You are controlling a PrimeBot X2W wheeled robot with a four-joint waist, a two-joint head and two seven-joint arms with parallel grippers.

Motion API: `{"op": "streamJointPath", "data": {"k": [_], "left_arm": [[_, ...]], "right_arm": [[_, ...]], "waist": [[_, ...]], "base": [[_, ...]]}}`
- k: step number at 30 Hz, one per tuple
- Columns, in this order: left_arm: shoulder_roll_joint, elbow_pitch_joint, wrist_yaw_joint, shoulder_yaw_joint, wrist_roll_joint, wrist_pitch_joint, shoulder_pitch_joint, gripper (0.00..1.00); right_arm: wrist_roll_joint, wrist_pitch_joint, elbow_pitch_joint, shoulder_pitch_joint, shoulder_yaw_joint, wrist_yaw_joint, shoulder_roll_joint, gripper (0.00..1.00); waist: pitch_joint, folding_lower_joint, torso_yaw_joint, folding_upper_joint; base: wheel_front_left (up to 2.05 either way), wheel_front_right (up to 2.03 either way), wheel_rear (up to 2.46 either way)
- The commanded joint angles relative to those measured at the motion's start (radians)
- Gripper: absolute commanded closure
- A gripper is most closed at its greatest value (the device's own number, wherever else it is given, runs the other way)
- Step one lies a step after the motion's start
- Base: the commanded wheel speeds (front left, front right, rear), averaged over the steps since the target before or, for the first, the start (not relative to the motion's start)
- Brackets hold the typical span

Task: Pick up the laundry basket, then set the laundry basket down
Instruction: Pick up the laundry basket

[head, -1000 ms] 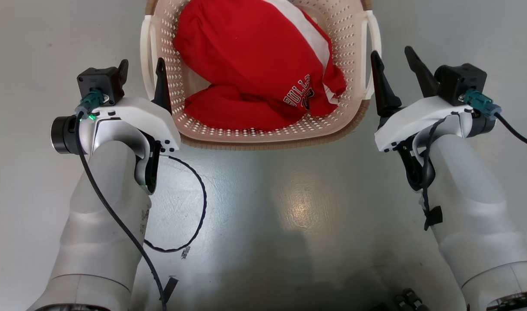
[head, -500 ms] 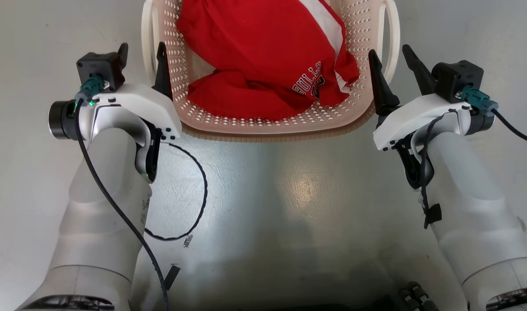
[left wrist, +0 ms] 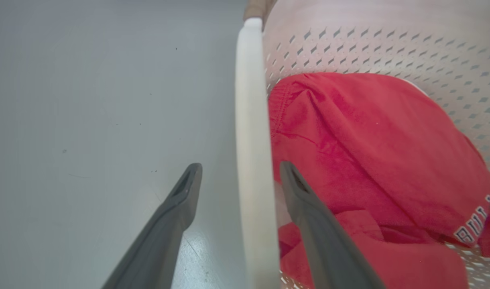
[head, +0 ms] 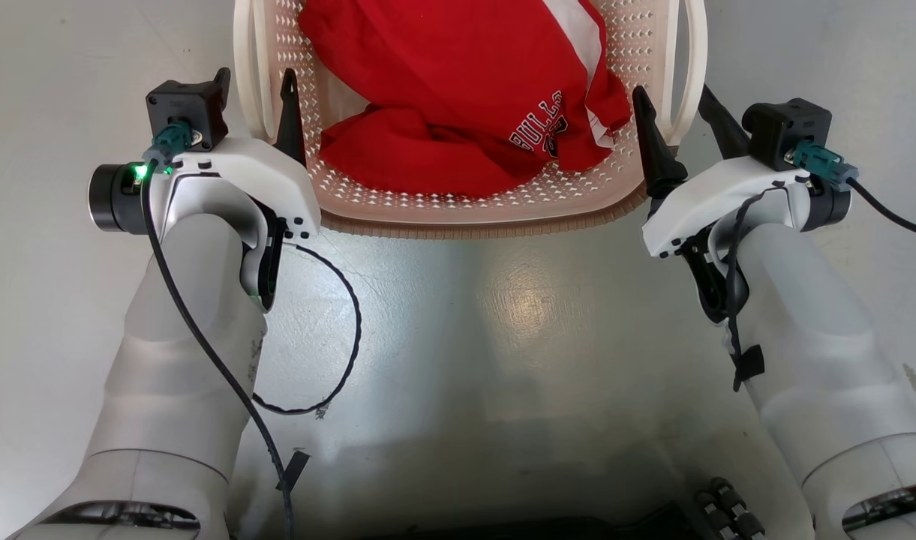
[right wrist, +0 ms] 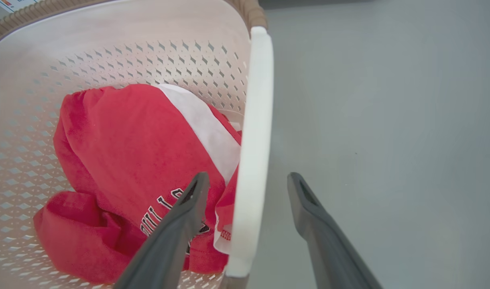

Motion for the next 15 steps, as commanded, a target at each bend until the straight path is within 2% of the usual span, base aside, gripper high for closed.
{"op": "streamJointPath", "data": {"k": [1, 14, 15], "left_arm": [[0.02, -0.006, 0.002, 0.012, 0.008, -0.006, 0.015, 0.0], [0.019, 0.001, 0.001, -0.004, 0.01, -0.006, 0.005, 0.0], [0.019, 0.005, -0.005, -0.01, 0.01, -0.006, 0.004, 0.62]], "right_arm": [[0.006, -0.014, -0.006, 0.009, 0.02, 0.006, 0.012, 0.0], [0.047, -0.014, 0.022, -0.007, 0.051, 0.006, 0.012, 0.0], [0.058, -0.014, 0.034, -0.008, 0.062, 0.006, 0.012, 0.87]], "waist": [[0.001, 0.0, -0.001, 0.0], [0.011, 0.0, 0.001, 0.0], [0.012, 0.0, 0.002, 0.0]], "base": [[0.0, 0.0, 0.0], [0.0, 0.0, 0.0], [0.0, 0.0, 0.0]]}}
